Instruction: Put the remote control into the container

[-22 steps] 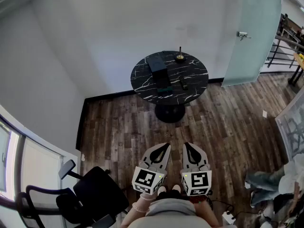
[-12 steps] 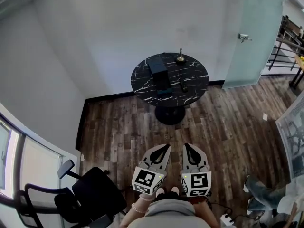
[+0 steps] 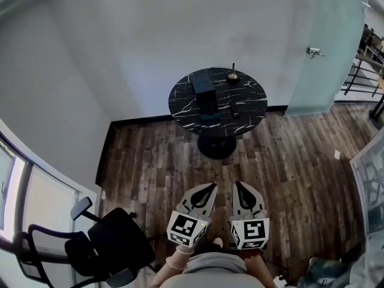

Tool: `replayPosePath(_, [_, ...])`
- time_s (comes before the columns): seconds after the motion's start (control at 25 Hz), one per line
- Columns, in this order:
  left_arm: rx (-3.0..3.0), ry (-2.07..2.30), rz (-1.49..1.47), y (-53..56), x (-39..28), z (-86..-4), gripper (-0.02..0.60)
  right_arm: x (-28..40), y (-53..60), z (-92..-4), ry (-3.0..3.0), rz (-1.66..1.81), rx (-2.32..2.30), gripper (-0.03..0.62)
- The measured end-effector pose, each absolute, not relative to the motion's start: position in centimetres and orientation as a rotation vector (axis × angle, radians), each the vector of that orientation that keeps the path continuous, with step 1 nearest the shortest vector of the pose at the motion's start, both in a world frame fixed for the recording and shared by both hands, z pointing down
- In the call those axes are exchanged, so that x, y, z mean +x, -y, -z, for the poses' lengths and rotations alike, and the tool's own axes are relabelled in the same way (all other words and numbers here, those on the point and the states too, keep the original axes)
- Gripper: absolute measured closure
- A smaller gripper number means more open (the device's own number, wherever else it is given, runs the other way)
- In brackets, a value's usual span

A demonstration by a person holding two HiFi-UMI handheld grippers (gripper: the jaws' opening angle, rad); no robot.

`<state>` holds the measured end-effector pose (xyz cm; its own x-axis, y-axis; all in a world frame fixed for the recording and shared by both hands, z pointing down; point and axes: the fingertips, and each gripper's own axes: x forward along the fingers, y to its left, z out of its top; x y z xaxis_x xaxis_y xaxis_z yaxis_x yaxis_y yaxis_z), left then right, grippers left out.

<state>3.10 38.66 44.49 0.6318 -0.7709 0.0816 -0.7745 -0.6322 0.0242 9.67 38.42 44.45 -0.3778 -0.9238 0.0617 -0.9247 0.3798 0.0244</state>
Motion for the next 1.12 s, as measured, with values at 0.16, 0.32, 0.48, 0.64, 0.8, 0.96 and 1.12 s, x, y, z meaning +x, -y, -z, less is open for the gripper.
replayPosePath(0.16, [2.781, 1.327, -0.097, -37.5, 2.8, -44.5, 0.575, 9.9, -37.5, -44.7, 2.542, -0.031, 1.724, 0.582])
replayPosePath(0.32, [2.783, 1.330, -0.094, -35.6, 2.4, -44.5, 0.575, 10.1, -35.8, -44.7, 2.521, -0.027, 1.750, 0.582])
replayPosePath(0.48, [2.793, 1.304, -0.091, -33.4, 2.0, -44.5, 0.575, 9.7, -33.7, -44.5, 2.502, -0.007, 1.774, 0.582])
replayPosePath(0.64, [2.802, 1.268, -0.091, -31.3, 1.7, -44.5, 0.575, 8.9, -31.8, -44.4, 2.493, -0.006, 1.784, 0.582])
replayPosePath(0.8, [2.809, 1.243, -0.094, -29.6, 1.4, -44.8, 0.575, 8.4, -30.2, -44.9, 2.480, -0.021, 1.792, 0.582])
replayPosePath(0.96, [2.811, 1.221, -0.096, -27.7, 0.8, -45.0, 0.575, 7.9, -28.4, -45.2, 2.465, -0.031, 1.803, 0.582])
replayPosePath(1.12, [2.823, 1.195, -0.100, -26.0, 0.1, -45.1, 0.575, 7.0, -26.6, -45.3, 2.448, -0.032, 1.821, 0.582])
